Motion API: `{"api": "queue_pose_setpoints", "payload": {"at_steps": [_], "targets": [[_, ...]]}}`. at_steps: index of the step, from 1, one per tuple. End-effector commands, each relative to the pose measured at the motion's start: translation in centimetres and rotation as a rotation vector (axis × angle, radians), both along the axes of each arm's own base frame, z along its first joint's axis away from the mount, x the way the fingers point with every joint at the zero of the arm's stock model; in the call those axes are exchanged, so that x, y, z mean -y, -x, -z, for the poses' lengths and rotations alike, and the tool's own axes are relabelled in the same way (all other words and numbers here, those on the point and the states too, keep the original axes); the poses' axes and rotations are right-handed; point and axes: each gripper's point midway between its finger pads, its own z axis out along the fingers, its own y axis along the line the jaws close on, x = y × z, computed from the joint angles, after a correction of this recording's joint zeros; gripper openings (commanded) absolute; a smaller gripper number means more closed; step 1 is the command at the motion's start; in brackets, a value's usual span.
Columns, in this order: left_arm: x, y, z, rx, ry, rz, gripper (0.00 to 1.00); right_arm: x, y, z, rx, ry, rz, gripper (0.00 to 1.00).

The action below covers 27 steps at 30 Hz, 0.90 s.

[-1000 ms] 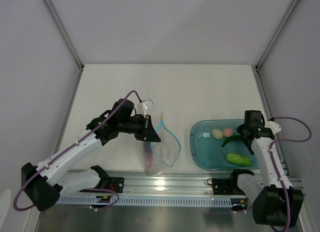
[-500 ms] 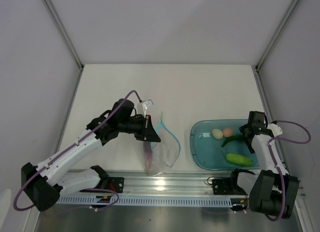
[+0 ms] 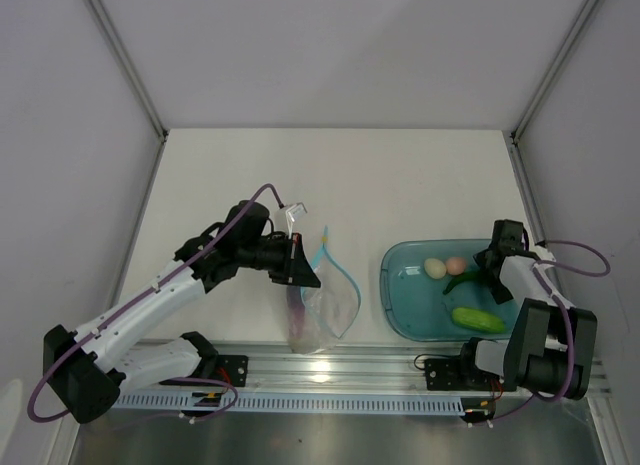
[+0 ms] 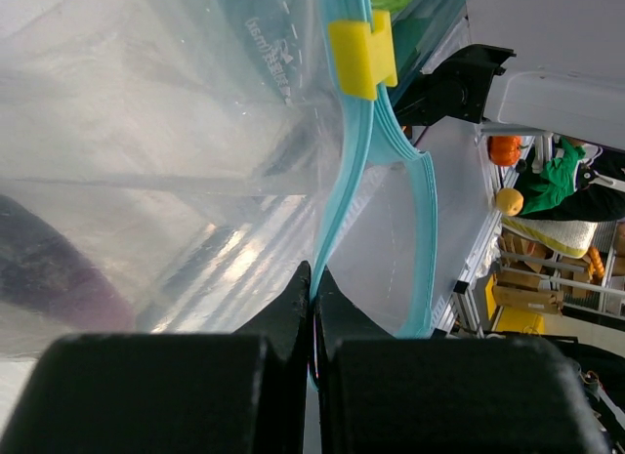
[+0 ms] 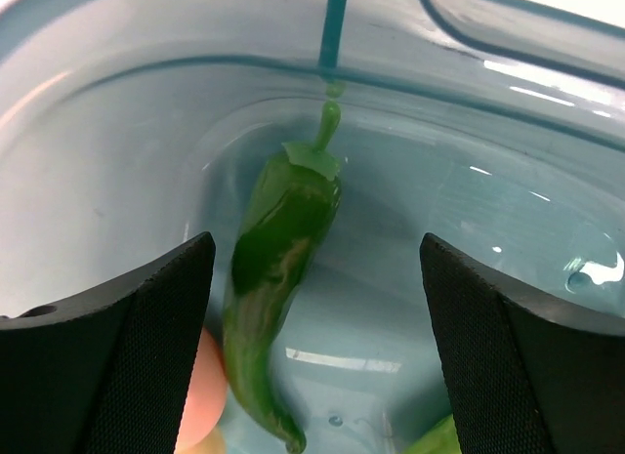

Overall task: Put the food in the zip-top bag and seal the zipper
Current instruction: Pick up the fake vegetable from the zipper food storage bag.

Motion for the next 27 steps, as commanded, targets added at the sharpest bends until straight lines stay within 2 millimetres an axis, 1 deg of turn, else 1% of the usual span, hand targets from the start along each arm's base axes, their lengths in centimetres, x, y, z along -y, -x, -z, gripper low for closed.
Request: {"api": "queue_pose_setpoints", "payload": {"at_steps": [1, 7, 10, 11, 13, 16, 17, 19, 20, 21, 22, 23, 25, 26, 27], "targets": [[0.1, 0.1, -0.1, 0.027, 0.005, 0.021, 0.01, 0.5, -0.4, 0.6, 0.003, 0.01, 0.025, 0.86], [0.3, -0.1, -0.1, 0.025, 0.014, 0.022, 0.01, 0.8, -0.1, 1.4, -0.039, 0.019, 0.022, 0.81], [0.4, 0.0, -0.1, 0.019, 0.015, 0.025, 0.01, 0.8, 0.0, 1.5, -0.046, 0.018, 0.024, 0.77], [0.4, 0.0, -0.1, 0.019, 0.015, 0.026, 0.01, 0.7, 0.1, 1.6, -0.048, 0.016, 0.025, 0.74], [0.4, 0.0, -0.1, 0.018, 0.015, 0.024, 0.01, 0.6, 0.0, 1.7, -0.051, 0.008, 0.018, 0.7], [0.4, 0.1, -0.1, 0.015, 0.017, 0.027, 0.0, 0.3, -0.1, 2.1, -0.058, -0.011, 0.003, 0.58], [0.4, 0.0, -0.1, 0.016, 0.018, 0.027, 0.01, 0.2, -0.1, 2.2, -0.063, -0.012, 0.0, 0.48], [0.4, 0.1, -0.2, 0.017, 0.019, 0.027, 0.01, 0.1, 0.0, 2.3, -0.07, -0.019, -0.004, 0.39], [0.5, 0.0, -0.3, 0.021, 0.022, 0.027, 0.01, 0.1, 0.1, 2.4, -0.073, -0.021, -0.003, 0.32], [0.4, 0.1, -0.1, 0.017, 0.019, 0.027, 0.01, 0.1, 0.2, 2.4, -0.074, -0.019, -0.003, 0.27], [0.4, 0.1, -0.2, 0.018, 0.02, 0.028, 0.01, 0.1, 0.3, 2.4, -0.078, -0.017, 0.001, 0.24], [0.4, 0.1, -0.2, 0.019, 0.021, 0.028, 0.01, 0.1, 0.4, 2.3, -0.08, -0.016, 0.002, 0.19], [0.4, 0.1, -0.2, 0.019, 0.021, 0.028, 0.01, 0.2, 0.5, 1.9, -0.077, -0.01, -0.001, 0.13], [0.4, 0.1, -0.2, 0.02, 0.021, 0.026, 0.0, 0.2, 0.6, 1.7, -0.075, -0.009, 0.001, 0.06], [0.4, 0.1, -0.2, 0.018, 0.02, 0.027, 0.01, 0.2, 0.4, 0.9, -0.05, -0.002, 0.002, 0.03]]}}
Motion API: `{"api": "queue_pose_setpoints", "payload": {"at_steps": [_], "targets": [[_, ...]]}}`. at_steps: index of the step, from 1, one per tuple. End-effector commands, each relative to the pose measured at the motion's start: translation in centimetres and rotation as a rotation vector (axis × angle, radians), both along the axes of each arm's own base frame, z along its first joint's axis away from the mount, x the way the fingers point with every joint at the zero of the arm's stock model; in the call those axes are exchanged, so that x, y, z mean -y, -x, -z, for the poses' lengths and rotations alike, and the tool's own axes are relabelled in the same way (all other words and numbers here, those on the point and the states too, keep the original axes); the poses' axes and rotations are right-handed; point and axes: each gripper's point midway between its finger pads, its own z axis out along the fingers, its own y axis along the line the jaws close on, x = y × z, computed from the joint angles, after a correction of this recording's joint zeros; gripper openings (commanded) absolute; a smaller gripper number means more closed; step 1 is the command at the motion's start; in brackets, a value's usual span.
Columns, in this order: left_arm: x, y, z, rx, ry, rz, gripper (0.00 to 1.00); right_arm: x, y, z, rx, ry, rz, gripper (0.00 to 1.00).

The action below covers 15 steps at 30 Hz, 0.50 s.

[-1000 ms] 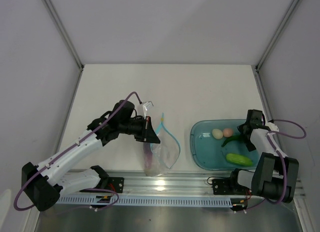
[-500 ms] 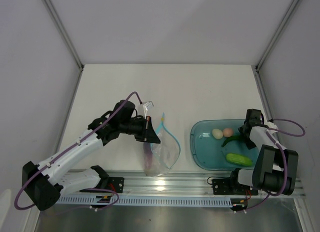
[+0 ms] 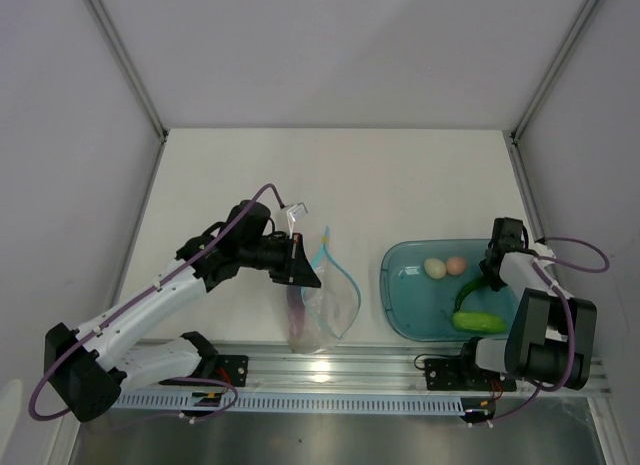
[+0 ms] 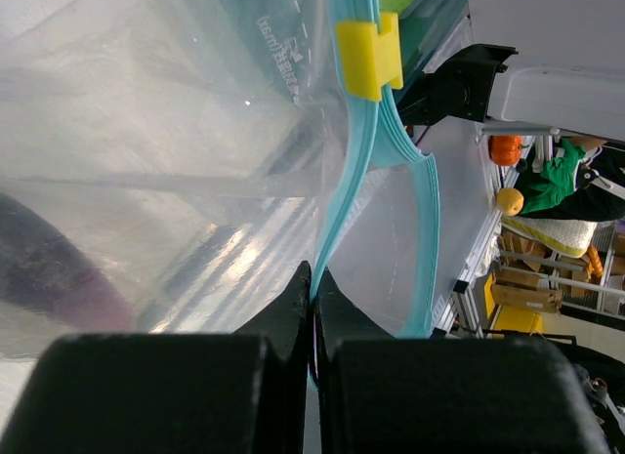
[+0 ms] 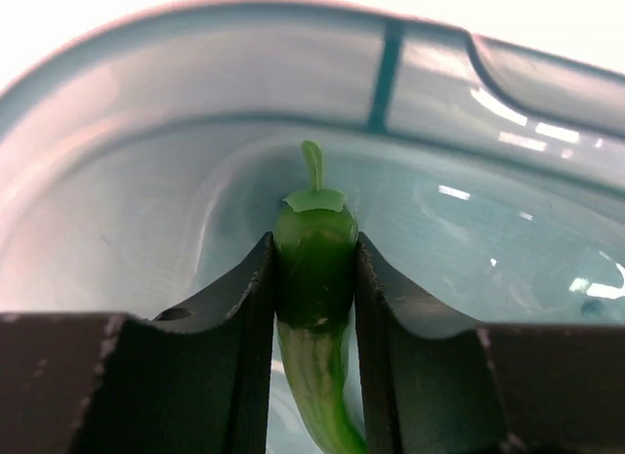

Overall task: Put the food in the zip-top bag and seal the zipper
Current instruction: Pick up the fake vegetable from the zipper food storage bag.

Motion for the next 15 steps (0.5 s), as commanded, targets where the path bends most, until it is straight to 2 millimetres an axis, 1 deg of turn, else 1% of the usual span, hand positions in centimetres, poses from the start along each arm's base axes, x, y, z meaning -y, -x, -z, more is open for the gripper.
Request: {"api": "queue_pose_setpoints", "payload": {"at_steps": [1, 3, 4, 6, 7, 10, 11, 13, 14, 15], "targets": [[0.3, 0.1, -0.5, 0.028, 0.027, 0.026, 0.01, -0.6, 1.6, -0.3, -0.03, -0.029, 0.002, 0.0], [0.3, 0.2, -0.3, 0.024, 0.024, 0.026, 0.01, -0.6, 1.6, -1.4, -0.007, -0.02, -0.004, 0.0], [0.3, 0.2, -0.4, 0.027, 0.025, 0.025, 0.01, -0.6, 1.6, -2.6, 0.023, -0.011, -0.009, 0.0], [0.3, 0.2, -0.4, 0.027, 0.025, 0.026, 0.01, -0.7, 1.4, -4.2, 0.068, -0.005, -0.024, 0.0], [0.3, 0.2, -0.5, 0.03, 0.027, 0.026, 0.01, -0.8, 1.2, -6.1, 0.12, 0.01, -0.044, 0.0], [0.3, 0.1, -0.5, 0.031, 0.029, 0.024, 0.01, -1.6, 0.8, -9.0, 0.222, 0.021, -0.127, 0.0], [0.3, 0.1, -0.4, 0.029, 0.027, 0.024, 0.01, -1.8, 0.7, -11.2, 0.302, 0.044, -0.153, 0.0], [0.3, 0.1, -0.5, 0.03, 0.029, 0.023, 0.01, -2.6, 0.6, -13.3, 0.384, 0.044, -0.208, 0.0], [0.3, 0.1, -0.5, 0.028, 0.028, 0.023, 0.01, -3.0, 0.8, -15.3, 0.445, 0.072, -0.25, 0.0], [0.3, 0.2, -0.5, 0.03, 0.029, 0.023, 0.01, -4.0, 0.7, -16.1, 0.484, 0.051, -0.303, 0.0]]}}
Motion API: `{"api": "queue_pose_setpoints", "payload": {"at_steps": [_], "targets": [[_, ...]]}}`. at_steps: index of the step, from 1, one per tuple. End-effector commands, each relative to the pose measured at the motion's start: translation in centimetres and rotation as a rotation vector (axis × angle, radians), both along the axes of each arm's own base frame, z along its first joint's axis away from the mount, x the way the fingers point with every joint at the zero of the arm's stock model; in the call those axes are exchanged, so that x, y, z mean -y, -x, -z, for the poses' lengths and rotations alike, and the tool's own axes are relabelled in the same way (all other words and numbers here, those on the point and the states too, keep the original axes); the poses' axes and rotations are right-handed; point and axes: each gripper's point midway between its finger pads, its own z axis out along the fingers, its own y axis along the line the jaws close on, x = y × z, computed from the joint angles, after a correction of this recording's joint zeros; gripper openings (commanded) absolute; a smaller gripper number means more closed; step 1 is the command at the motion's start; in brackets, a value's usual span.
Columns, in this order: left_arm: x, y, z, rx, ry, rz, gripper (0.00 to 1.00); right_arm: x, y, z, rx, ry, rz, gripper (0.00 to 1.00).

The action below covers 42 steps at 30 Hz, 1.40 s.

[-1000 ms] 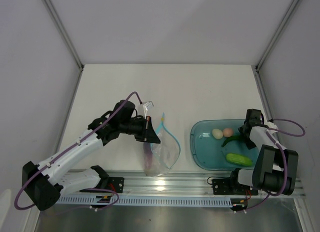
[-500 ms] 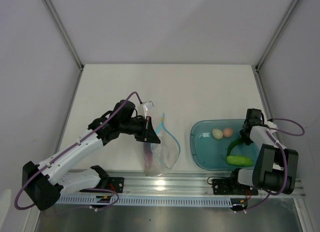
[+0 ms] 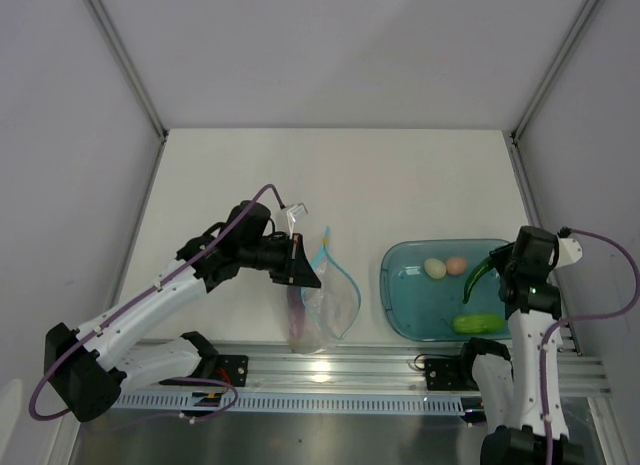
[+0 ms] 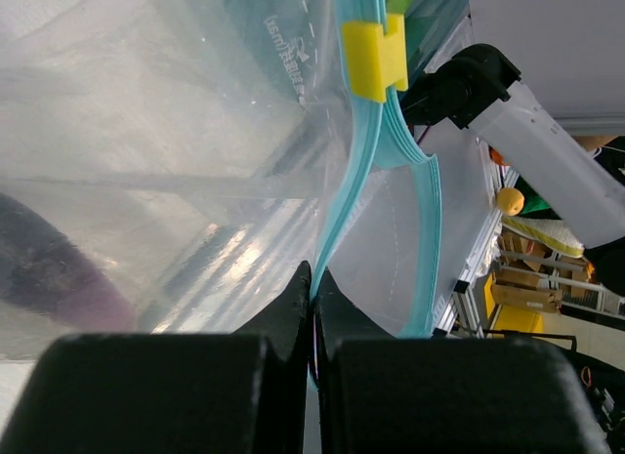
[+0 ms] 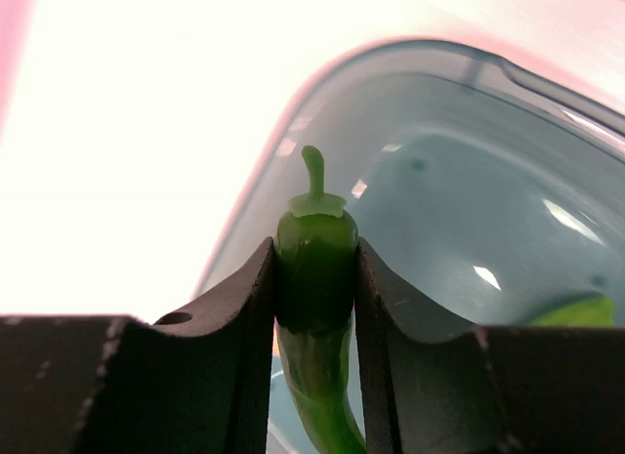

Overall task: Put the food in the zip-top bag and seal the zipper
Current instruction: Pick up the fake vegetable from the zipper food storage bag, then place the fake vegetable in the zipper food storage bag.

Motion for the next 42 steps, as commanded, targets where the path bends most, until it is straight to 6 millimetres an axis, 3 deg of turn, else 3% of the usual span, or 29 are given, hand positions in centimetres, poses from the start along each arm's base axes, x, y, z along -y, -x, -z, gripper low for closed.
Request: {"api": "queue_pose_setpoints", "payload": {"at_steps": [1, 2, 8, 10, 11, 16, 20, 21, 23, 24, 26, 30, 34, 37, 42], "targets": [[0.3, 0.2, -0.7, 0.03, 0.03, 0.024, 0.01, -2.4, -0.2, -4.8, 0.131, 0.035, -0.197, 0.0], [0.3, 0.2, -0.7, 0.031, 0.03, 0.023, 0.01, -3.1, -0.2, -6.4, 0.18, 0.04, -0.242, 0.0], [0.4, 0.3, -1.0, 0.03, 0.042, 0.028, 0.01, -12.0, -0.7, -11.1, 0.394, -0.131, -0.724, 0.0], [0.4, 0.3, -1.0, 0.026, 0.042, 0.027, 0.0, -13.9, -0.8, -12.9, 0.488, -0.161, -0.827, 0.0], [0.4, 0.3, -1.1, 0.029, 0.045, 0.028, 0.01, -15.7, -0.1, -13.8, 0.528, -0.195, -0.928, 0.0], [0.7, 0.3, -1.2, 0.014, 0.06, 0.036, 0.01, -20.3, 2.3, -18.0, 0.701, -0.173, -1.165, 0.0], [1.2, 0.3, -1.5, 0.004, 0.079, 0.045, 0.01, -24.4, 4.3, -19.4, 0.751, -0.191, -1.342, 0.0], [1.3, 0.3, -1.6, 0.001, 0.084, 0.046, 0.0, -26.3, 5.7, -19.8, 0.767, -0.213, -1.427, 0.0], [1.4, 0.2, -1.8, 0.002, 0.089, 0.046, 0.01, -27.7, 5.8, -20.1, 0.774, -0.189, -1.461, 0.0], [1.4, 0.2, -1.6, -0.005, 0.087, 0.048, 0.0, -29.3, 7.3, -20.4, 0.784, -0.201, -1.535, 0.0], [1.5, 0.1, -1.9, -0.006, 0.093, 0.048, 0.01, -30.3, 7.5, -20.7, 0.8, -0.156, -1.553, 0.0], [1.6, 0.2, -2.2, -0.009, 0.104, 0.052, 0.0, -34.8, 10.3, -22.0, 0.857, -0.17, -1.691, 0.0], [1.5, 0.3, -2.2, -0.013, 0.102, 0.051, 0.01, -37.6, 11.2, -23.5, 0.942, -0.14, -1.677, 0.0], [1.5, 0.4, -2.2, -0.012, 0.104, 0.05, 0.0, -38.8, 11.3, -24.2, 0.984, -0.108, -1.64, 0.0], [1.4, 0.6, -2.3, -0.013, 0.111, 0.053, 0.01, -39.0, 9.9, -24.9, 1.022, -0.125, -1.491, 0.0]]}}
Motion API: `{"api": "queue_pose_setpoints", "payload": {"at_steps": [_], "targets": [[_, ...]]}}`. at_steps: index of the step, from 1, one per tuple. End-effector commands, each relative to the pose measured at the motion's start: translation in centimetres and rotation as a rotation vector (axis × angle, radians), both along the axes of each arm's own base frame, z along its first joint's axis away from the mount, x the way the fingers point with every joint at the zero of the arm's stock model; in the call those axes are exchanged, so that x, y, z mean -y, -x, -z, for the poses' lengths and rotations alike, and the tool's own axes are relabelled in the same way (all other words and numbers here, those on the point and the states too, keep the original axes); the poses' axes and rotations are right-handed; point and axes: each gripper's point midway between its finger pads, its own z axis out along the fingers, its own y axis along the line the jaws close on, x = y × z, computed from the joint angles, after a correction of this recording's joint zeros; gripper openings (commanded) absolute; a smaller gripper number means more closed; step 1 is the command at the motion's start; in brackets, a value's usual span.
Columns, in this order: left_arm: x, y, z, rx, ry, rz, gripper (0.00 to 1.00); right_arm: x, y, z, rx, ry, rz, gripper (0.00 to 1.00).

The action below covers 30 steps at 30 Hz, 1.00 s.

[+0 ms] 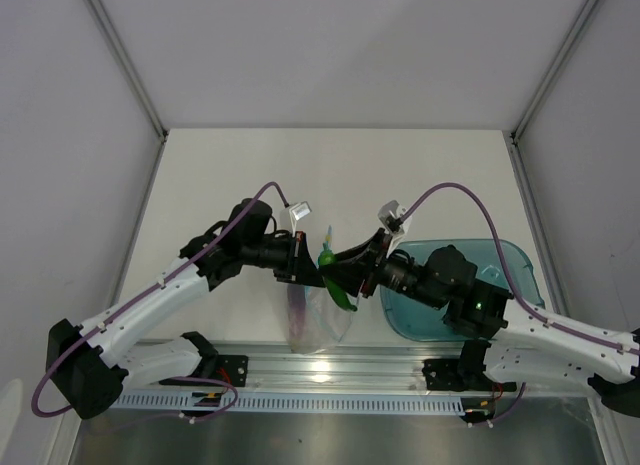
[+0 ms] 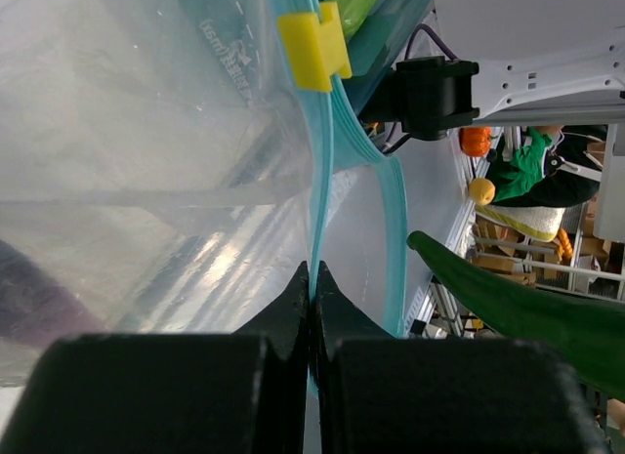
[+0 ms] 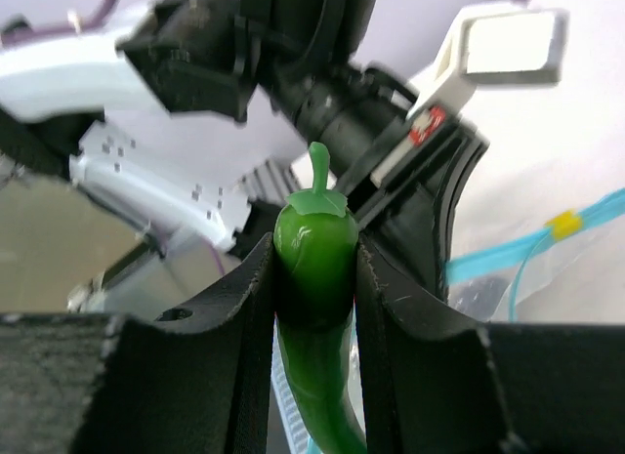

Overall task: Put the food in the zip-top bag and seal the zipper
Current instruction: Place the fake vegetable in the zipper food storage bag.

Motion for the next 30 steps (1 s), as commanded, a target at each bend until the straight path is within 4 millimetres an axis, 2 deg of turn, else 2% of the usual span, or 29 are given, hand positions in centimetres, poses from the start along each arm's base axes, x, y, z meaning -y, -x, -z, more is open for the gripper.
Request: {"api": "queue_pose_setpoints", "payload": {"at_steps": [1, 9, 11, 14, 16, 18, 23, 30], "targets": [[0.4, 0.4, -1.4, 0.013, 0.052, 0.02, 0.01, 1.1, -2.6, -4.5, 0.052, -0.175, 0.179, 0.0], [0.2, 0.7, -1.0, 0.007, 0.049, 0.02, 0.01, 1.1, -3.0, -5.6, 0.023, -0.237, 0.2, 0.0], [0.3, 0.6, -1.1, 0.007, 0.054, 0.02, 0.01, 0.9, -3.0, -5.3, 0.02, -0.229, 0.198, 0.0], [0.3, 0.6, -1.7, 0.019, 0.063, 0.022, 0.0, 0.5, -3.3, -4.1, -0.001, -0.216, 0.207, 0.0], [0.3, 0.5, -1.8, 0.023, 0.059, 0.019, 0.01, 0.3, -3.3, -2.1, -0.027, -0.188, 0.209, 0.0], [0.2, 0.6, -2.0, 0.03, 0.059, 0.019, 0.01, 0.0, -3.2, -1.2, -0.034, -0.164, 0.206, 0.0], [0.2, 0.6, -2.1, 0.033, 0.062, 0.016, 0.01, -0.6, -2.1, 1.3, -0.045, -0.105, 0.181, 0.0], [0.2, 0.5, -2.8, 0.052, 0.072, 0.012, 0.0, 0.0, -1.6, 4.3, -0.083, -0.055, 0.212, 0.0]]}}
